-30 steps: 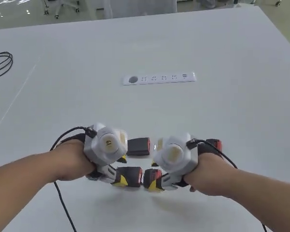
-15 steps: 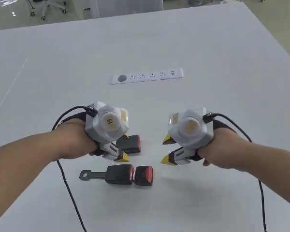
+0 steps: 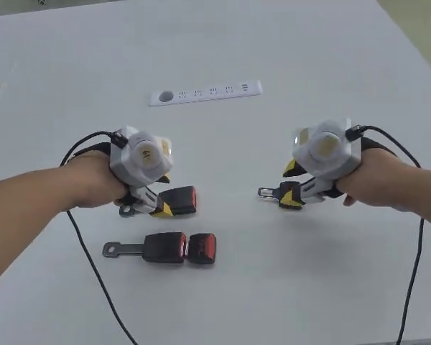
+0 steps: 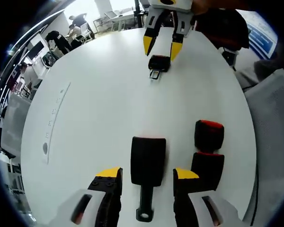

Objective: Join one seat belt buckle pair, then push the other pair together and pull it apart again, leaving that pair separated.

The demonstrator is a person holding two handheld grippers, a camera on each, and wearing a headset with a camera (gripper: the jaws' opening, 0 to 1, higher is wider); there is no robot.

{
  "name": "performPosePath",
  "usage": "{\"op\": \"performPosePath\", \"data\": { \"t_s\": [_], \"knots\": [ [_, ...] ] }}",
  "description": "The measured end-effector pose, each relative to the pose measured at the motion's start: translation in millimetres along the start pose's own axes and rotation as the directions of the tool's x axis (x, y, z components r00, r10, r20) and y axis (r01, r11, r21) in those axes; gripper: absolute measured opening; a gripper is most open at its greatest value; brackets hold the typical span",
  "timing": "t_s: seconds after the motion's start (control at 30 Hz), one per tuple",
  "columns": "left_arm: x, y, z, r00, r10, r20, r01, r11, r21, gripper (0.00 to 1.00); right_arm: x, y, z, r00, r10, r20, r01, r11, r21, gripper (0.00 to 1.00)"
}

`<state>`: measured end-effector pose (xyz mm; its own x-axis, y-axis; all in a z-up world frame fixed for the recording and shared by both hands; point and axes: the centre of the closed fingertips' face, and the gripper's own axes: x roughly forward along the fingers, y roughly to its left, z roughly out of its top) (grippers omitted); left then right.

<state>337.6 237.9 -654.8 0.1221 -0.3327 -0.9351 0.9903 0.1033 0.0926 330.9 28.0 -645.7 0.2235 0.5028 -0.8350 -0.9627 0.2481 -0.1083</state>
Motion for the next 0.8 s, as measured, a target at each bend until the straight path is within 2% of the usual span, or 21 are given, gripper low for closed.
{"op": "performPosePath", "data": {
  "t_s": [0.1,0.17,0.27,0.37,0.5,0.53,0.57,0.6,0.7,0.77,0.8],
  "knots": [
    [7.0,0.2,-5.2,0.9999,-0.006,-0.014,0.006,1.0,0.006,0.44,2.4,-3.1,-4.0,0.9999,0.013,0.001,-0.013,1.0,0.009,0.32],
    [12.1,1.4,-9.8,0.9994,-0.013,-0.031,0.013,1.0,0.005,0.45,5.1,-0.1,-2.9,0.999,0.041,0.016,-0.041,0.999,0.022,0.34],
    [18.0,1.1,-17.7,0.9979,-0.022,-0.061,0.023,1.0,0.0,0.45,8.8,6.7,-9.3,0.9963,0.086,-0.006,-0.085,0.996,0.031,0.35],
    [23.5,1.2,-23.1,0.9968,-0.029,-0.074,0.029,1.0,0.004,0.45,12.0,6.8,-20.7,0.9954,0.086,-0.042,-0.086,0.996,-0.008,0.34],
    [22.7,2.0,-22.1,0.9971,-0.042,-0.063,0.042,0.999,-0.01,0.44,13.7,6.5,-23.7,0.9951,0.094,-0.031,-0.094,0.996,-0.002,0.33],
    [22.8,-0.7,-22.1,0.9963,-0.063,-0.059,0.062,0.998,-0.009,0.42,14.0,6.3,-23.7,0.9949,0.096,-0.03,-0.096,0.995,-0.004,0.33],
    [23.1,-4.6,-21.3,0.9949,-0.083,-0.056,0.083,0.997,-0.004,0.39,14.1,6.5,-23.7,0.9946,0.099,-0.029,-0.099,0.995,-0.008,0.33],
    [22.3,-3.2,-21.0,0.9956,-0.076,-0.055,0.077,0.997,0.017,0.38,14.5,6.1,-24.2,0.994,0.106,-0.027,-0.107,0.994,-0.012,0.33],
    [22.2,-3.5,-21.1,0.9947,-0.093,-0.044,0.094,0.995,0.021,0.36,14.9,6.0,-25.4,0.9922,0.124,-0.019,-0.124,0.992,-0.013,0.33],
    [22.1,-8.7,-20.9,0.9921,-0.118,-0.043,0.119,0.992,0.029,0.32,15.9,6.2,-25.8,0.9911,0.132,-0.02,-0.132,0.991,-0.016,0.33],
    [21.7,-7.0,-19.6,0.9928,-0.111,-0.044,0.112,0.993,0.032,0.32,16.1,6.2,-25.9,0.991,0.133,-0.02,-0.133,0.991,-0.014,0.33]
  ]
}}
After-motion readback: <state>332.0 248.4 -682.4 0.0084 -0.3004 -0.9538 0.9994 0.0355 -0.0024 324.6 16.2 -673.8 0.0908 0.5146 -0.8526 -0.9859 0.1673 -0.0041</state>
